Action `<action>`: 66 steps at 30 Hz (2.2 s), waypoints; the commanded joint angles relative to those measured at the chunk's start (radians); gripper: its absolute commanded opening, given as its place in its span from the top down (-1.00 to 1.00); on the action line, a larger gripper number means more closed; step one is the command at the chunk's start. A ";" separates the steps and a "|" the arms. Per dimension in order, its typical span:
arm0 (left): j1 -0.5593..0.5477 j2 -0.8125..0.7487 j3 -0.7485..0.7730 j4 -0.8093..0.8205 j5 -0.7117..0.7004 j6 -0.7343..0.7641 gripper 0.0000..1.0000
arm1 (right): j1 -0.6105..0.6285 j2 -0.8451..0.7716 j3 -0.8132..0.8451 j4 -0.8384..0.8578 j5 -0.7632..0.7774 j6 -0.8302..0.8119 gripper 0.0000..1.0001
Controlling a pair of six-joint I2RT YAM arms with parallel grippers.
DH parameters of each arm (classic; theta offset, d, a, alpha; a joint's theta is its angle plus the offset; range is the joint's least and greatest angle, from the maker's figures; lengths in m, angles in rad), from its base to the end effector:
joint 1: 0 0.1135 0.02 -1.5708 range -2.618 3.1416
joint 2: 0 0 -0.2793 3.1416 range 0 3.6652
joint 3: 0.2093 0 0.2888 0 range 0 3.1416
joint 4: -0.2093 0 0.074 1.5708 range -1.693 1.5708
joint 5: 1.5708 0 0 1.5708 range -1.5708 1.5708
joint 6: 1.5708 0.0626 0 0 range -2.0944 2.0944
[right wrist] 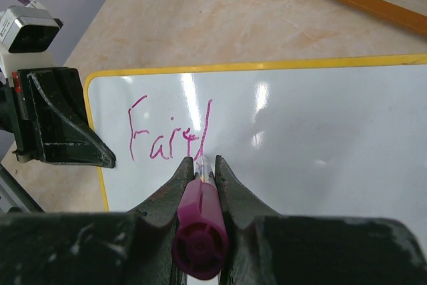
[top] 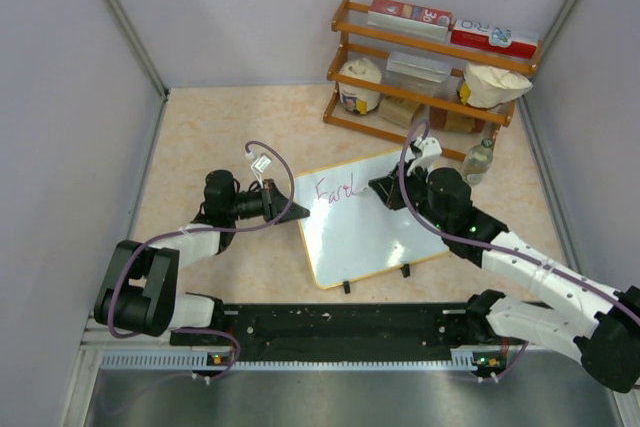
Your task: Write a sentence on the whiteboard
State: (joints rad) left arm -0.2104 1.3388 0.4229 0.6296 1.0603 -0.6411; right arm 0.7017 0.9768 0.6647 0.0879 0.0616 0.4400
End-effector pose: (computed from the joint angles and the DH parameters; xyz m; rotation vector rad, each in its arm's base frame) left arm 0.2583 -0.1110 0.1683 0.3929 1.9599 -1.5428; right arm 0.2194 0.1804 0.2850 -0.1973 1.8495 0.7532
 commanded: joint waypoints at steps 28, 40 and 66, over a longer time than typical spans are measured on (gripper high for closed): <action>-0.015 -0.012 0.016 0.013 0.000 0.092 1.00 | -0.011 0.020 0.041 0.052 0.089 0.005 1.00; -0.017 -0.013 0.014 0.016 0.000 0.089 1.00 | -0.011 0.033 0.061 0.058 0.121 0.000 1.00; -0.017 -0.012 0.014 0.016 0.000 0.090 1.00 | -0.011 -0.024 -0.033 0.001 0.101 0.000 1.00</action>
State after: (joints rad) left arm -0.2104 1.3376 0.4229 0.6281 1.0592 -0.6411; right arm 0.7017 0.9630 0.6586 0.1158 0.1532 0.4568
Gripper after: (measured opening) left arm 0.085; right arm 0.110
